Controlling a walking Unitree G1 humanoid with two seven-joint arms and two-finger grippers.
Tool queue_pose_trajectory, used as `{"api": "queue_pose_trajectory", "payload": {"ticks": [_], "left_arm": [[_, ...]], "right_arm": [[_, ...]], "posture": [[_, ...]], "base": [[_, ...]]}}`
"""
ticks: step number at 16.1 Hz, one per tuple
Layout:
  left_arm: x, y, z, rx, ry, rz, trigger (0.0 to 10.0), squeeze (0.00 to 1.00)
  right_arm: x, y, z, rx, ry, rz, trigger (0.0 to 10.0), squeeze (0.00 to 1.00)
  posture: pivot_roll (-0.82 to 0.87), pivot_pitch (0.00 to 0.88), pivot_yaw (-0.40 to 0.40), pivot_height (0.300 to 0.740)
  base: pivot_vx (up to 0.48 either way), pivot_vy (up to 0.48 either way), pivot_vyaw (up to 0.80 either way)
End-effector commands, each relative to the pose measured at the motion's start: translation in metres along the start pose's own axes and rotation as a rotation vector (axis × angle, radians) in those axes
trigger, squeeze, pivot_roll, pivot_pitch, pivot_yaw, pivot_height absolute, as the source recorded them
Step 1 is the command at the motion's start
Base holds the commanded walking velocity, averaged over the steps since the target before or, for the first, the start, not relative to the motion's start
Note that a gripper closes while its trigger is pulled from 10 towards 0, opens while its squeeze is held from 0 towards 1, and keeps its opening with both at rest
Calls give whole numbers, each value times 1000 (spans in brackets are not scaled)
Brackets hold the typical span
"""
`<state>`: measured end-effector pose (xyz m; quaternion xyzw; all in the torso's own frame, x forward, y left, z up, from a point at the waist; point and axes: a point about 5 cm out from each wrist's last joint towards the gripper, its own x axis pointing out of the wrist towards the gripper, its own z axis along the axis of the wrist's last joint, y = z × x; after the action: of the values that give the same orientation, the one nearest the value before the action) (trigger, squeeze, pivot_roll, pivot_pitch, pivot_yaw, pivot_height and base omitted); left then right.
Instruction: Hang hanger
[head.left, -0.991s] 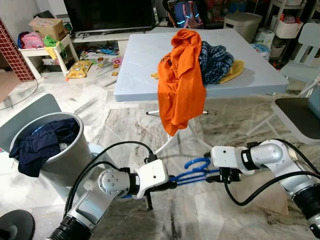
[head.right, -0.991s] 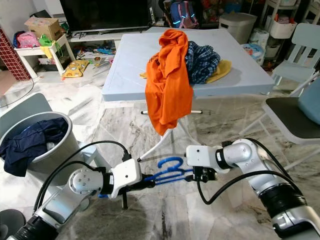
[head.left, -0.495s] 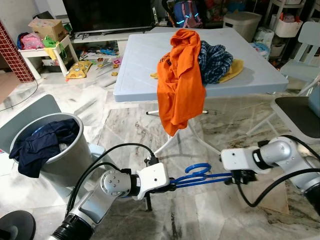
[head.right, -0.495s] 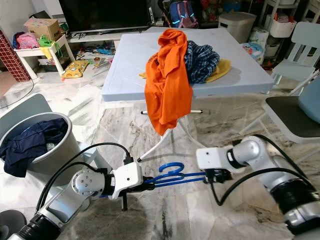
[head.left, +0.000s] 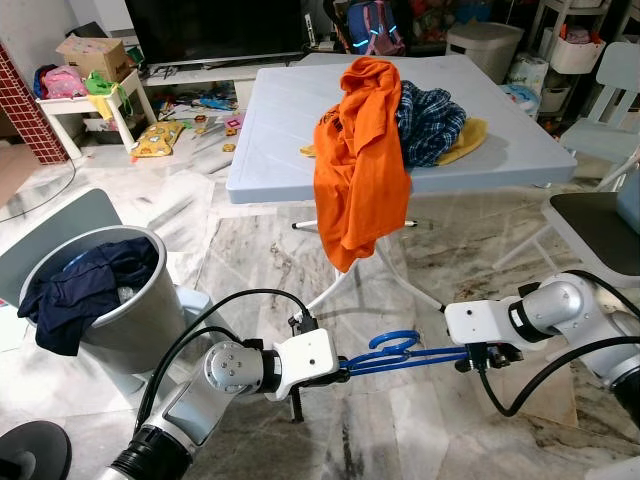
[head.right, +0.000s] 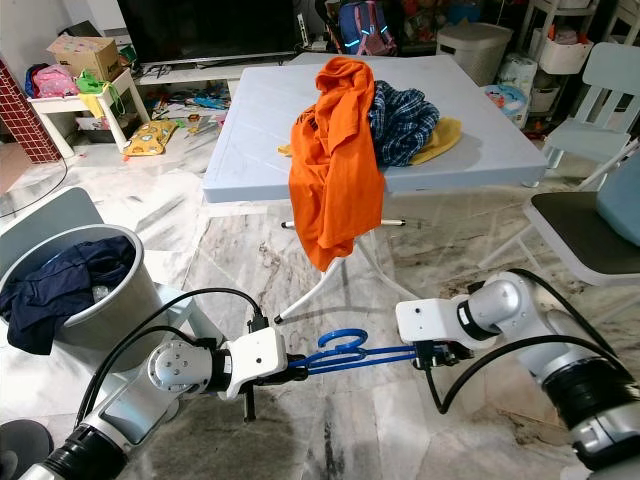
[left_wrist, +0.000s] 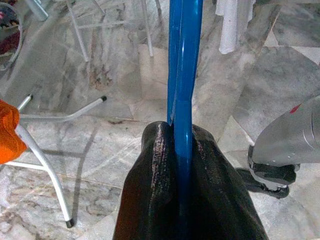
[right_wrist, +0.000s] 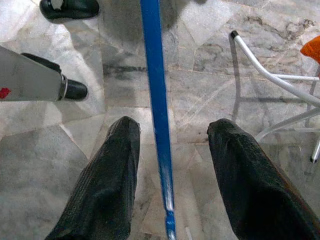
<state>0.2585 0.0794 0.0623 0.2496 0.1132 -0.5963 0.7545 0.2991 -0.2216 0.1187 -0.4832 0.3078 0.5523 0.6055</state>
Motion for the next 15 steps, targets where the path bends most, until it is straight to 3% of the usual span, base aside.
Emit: {"api": "queue_pose_trajectory", "payload": {"ticks": [1, 15], "left_arm": [[-1, 9, 6, 34, -8, 25, 10000, 0], [3, 11, 5, 50, -10, 35, 10000, 0]], "right_arm": [[2, 1, 5, -17, 0, 20, 0, 0], [8, 2, 7, 33, -21, -4, 0, 0]], "posture": [[-183, 0, 66, 740], [-190, 0, 64, 740]], "base": [[0, 0, 0], [0, 0, 0]]}}
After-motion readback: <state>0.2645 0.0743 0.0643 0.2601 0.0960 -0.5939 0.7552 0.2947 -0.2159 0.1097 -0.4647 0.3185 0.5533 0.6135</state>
